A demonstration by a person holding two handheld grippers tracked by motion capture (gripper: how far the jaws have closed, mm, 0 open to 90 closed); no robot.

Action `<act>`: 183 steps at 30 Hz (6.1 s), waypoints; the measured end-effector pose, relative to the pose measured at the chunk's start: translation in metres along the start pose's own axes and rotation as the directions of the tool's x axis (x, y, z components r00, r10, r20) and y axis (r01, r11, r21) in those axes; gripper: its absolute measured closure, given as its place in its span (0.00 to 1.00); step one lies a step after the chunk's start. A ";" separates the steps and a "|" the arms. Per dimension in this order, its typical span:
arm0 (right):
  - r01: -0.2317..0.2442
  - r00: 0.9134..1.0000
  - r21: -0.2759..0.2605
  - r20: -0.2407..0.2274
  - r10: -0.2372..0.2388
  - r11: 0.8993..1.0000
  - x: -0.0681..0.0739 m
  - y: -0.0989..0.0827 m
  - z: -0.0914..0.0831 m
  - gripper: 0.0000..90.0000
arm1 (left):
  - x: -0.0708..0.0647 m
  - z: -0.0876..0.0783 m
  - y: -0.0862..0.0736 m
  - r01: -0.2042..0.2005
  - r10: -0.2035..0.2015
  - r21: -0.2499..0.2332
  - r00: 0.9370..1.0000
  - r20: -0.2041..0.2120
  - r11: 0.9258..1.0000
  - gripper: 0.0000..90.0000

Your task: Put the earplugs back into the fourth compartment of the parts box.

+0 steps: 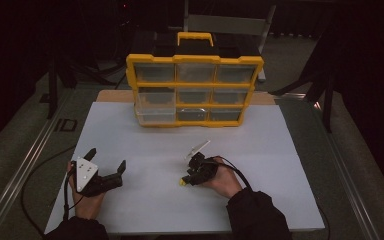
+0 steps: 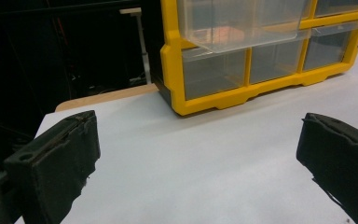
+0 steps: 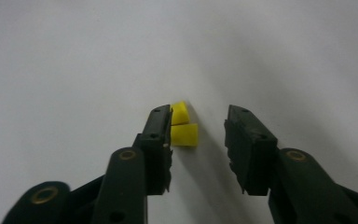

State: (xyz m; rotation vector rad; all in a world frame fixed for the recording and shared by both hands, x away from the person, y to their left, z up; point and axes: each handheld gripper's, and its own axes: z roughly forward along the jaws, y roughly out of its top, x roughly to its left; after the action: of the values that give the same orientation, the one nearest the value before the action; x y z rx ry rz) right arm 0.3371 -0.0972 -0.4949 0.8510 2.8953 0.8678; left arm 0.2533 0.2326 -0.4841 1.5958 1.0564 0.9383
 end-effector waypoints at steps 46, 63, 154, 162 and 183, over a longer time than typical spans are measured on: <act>0.012 1.000 0.030 0.024 -0.013 0.999 0.013 0.000 -0.028 0.93 | -0.002 0.001 0.000 -0.013 0.013 0.005 1.000 -0.001 1.000 0.00; -0.035 0.999 -0.040 0.016 0.036 0.999 0.007 0.009 -0.055 0.93 | -0.002 0.001 -0.001 -0.016 0.016 0.003 1.000 -0.001 1.000 0.00; 0.045 0.994 -0.194 0.111 -0.024 0.980 -0.023 0.136 -0.148 0.92 | -0.002 0.004 -0.002 -0.010 0.010 0.010 1.000 0.002 1.000 0.00; 0.028 0.991 -0.222 0.134 0.002 0.975 -0.034 0.149 -0.149 0.92 | -0.002 0.004 -0.002 -0.011 0.011 0.011 1.000 0.004 1.000 0.00; -0.023 0.987 -0.267 0.147 0.065 0.963 -0.050 0.170 -0.138 0.92 | -0.002 0.004 -0.002 -0.009 0.008 0.011 1.000 0.006 1.000 0.00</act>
State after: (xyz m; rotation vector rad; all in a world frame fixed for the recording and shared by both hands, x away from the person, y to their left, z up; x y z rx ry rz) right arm 0.4442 -0.0735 -0.2984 0.9140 2.5623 1.1076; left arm 0.2560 0.2301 -0.4873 1.6124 1.0530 0.9342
